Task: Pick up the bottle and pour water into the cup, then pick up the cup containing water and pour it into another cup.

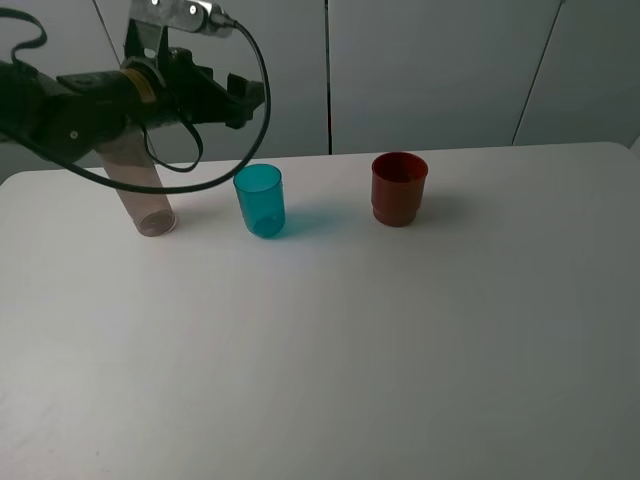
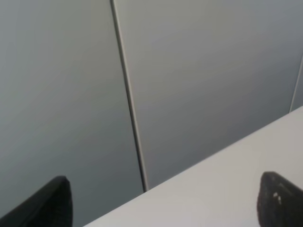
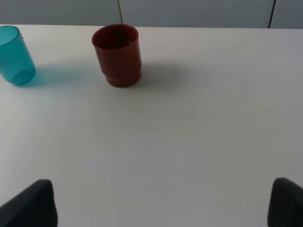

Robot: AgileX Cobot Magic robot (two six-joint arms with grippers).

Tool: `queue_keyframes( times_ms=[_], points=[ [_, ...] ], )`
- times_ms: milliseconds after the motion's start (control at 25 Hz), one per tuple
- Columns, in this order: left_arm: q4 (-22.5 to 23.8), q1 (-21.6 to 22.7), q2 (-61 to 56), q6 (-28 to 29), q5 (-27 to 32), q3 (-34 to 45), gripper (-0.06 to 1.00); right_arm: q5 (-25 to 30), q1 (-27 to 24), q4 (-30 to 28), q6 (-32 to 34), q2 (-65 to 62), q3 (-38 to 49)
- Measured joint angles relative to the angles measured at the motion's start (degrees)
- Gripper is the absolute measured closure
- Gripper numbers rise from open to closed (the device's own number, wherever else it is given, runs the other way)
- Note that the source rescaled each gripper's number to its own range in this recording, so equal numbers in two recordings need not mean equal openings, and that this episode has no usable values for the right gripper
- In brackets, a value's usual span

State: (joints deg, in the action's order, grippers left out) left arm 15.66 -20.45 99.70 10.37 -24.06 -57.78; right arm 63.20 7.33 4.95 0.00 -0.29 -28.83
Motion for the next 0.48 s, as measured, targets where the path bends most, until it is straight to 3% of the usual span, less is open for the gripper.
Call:
queue_keyframes(
  times_ms=[240,480],
  points=[
    [-9.23,0.81,-16.88,-0.24,22.78,0.0,-0.05,0.0,0.0,0.0,0.0,0.0,0.0],
    [-13.07,8.33,-33.55,-2.18,44.31,0.0,-0.05,0.0,0.0,-0.1,0.0,0.0,0.0]
  ],
)
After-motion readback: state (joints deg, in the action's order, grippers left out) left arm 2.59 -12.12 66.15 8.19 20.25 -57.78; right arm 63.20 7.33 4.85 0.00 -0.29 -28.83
